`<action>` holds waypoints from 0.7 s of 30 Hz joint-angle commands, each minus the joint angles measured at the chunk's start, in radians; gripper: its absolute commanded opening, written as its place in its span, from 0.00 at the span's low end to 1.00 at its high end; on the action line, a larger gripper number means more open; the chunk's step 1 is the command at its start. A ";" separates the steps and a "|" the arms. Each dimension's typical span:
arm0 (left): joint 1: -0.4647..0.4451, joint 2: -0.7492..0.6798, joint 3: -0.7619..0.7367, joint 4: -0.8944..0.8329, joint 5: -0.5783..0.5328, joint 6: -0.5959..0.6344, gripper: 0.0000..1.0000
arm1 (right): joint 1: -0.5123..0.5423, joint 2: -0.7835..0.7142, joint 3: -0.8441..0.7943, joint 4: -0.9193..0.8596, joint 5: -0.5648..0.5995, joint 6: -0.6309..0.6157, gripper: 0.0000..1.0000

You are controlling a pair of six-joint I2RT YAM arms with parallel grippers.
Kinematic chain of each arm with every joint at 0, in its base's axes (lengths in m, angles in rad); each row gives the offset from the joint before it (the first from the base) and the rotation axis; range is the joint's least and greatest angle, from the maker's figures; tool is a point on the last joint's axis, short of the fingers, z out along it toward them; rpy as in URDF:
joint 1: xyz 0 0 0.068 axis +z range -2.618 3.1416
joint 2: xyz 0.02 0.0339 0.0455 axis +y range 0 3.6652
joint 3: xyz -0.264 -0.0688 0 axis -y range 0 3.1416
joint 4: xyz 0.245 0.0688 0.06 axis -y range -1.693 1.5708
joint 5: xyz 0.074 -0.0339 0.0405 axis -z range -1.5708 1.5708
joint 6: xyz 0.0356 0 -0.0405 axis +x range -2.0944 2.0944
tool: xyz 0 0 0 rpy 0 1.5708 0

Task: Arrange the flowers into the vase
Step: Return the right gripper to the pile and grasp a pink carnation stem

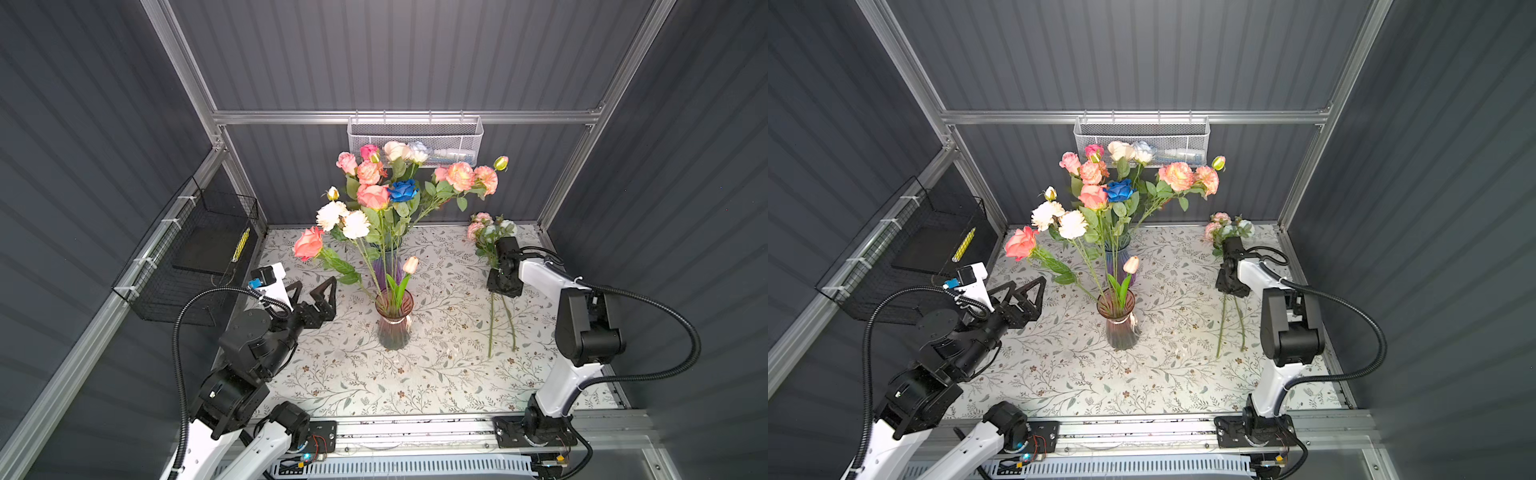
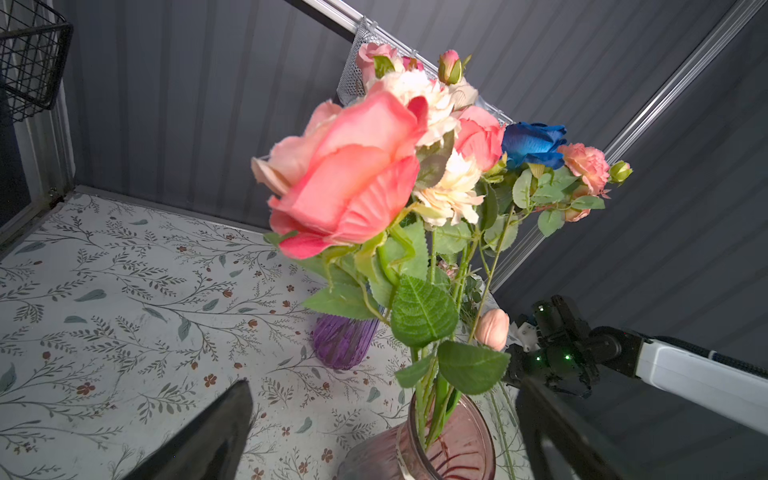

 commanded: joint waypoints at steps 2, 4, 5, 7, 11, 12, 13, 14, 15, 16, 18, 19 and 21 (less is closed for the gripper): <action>0.000 -0.006 0.021 0.004 -0.010 0.015 1.00 | 0.000 0.052 0.067 -0.096 0.100 -0.050 0.39; 0.000 -0.002 0.020 0.006 -0.012 0.017 1.00 | -0.001 0.078 0.086 -0.104 0.109 -0.064 0.39; 0.000 -0.002 0.017 0.007 -0.012 0.017 1.00 | -0.001 0.092 0.098 -0.108 0.108 -0.070 0.39; 0.000 0.000 0.015 0.011 -0.014 0.018 1.00 | -0.003 0.128 0.126 -0.125 0.100 -0.083 0.39; 0.001 0.003 0.017 0.015 -0.016 0.021 1.00 | -0.003 0.177 0.164 -0.136 0.066 -0.114 0.38; 0.000 0.004 0.017 0.015 -0.018 0.023 1.00 | -0.003 0.188 0.174 -0.141 0.056 -0.123 0.36; 0.000 0.003 0.018 0.014 -0.018 0.024 1.00 | -0.003 0.194 0.180 -0.141 0.050 -0.131 0.33; 0.000 0.004 0.018 0.012 -0.019 0.025 1.00 | -0.002 0.201 0.187 -0.142 0.046 -0.138 0.29; 0.000 0.005 0.017 0.011 -0.020 0.024 1.00 | -0.003 0.203 0.190 -0.142 0.042 -0.145 0.26; 0.000 0.006 0.018 0.011 -0.021 0.025 1.00 | -0.003 0.203 0.190 -0.137 0.039 -0.153 0.24; 0.000 0.006 0.017 0.011 -0.021 0.026 1.00 | -0.003 0.192 0.187 -0.129 0.034 -0.165 0.16; 0.000 0.006 0.017 0.010 -0.021 0.026 1.00 | -0.002 0.182 0.180 -0.119 0.027 -0.169 0.13; 0.000 0.008 0.020 0.010 -0.021 0.026 1.00 | -0.001 0.150 0.161 -0.098 0.011 -0.175 0.07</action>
